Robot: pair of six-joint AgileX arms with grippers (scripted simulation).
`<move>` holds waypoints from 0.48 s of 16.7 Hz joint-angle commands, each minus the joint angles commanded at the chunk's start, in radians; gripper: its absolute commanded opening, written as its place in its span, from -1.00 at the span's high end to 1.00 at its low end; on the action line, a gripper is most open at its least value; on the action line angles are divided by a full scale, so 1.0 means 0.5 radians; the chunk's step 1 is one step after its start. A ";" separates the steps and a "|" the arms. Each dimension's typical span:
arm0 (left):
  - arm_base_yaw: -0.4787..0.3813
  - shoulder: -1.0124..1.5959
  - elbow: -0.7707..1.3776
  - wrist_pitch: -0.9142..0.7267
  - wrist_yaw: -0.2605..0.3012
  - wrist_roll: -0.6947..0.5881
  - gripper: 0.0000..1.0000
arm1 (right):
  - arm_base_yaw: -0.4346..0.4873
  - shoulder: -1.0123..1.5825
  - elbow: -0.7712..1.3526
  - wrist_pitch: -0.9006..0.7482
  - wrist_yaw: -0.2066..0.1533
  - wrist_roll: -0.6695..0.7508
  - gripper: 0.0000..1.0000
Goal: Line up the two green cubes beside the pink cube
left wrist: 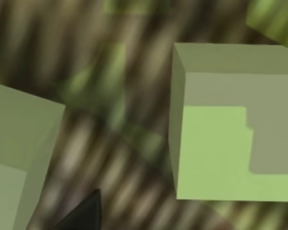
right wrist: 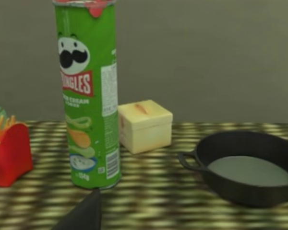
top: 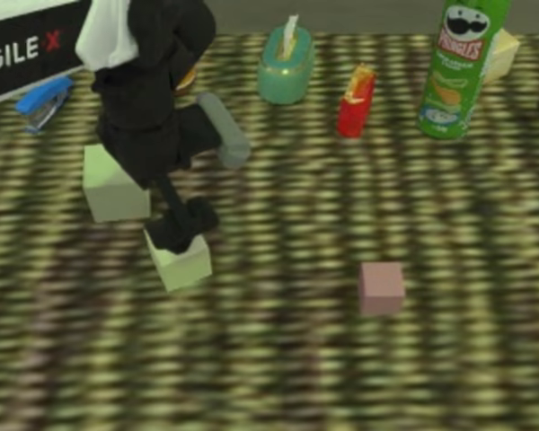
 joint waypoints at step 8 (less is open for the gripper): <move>-0.005 0.196 -0.355 0.564 0.002 0.006 -1.00 | 0.000 0.000 0.000 0.000 0.000 0.000 -1.00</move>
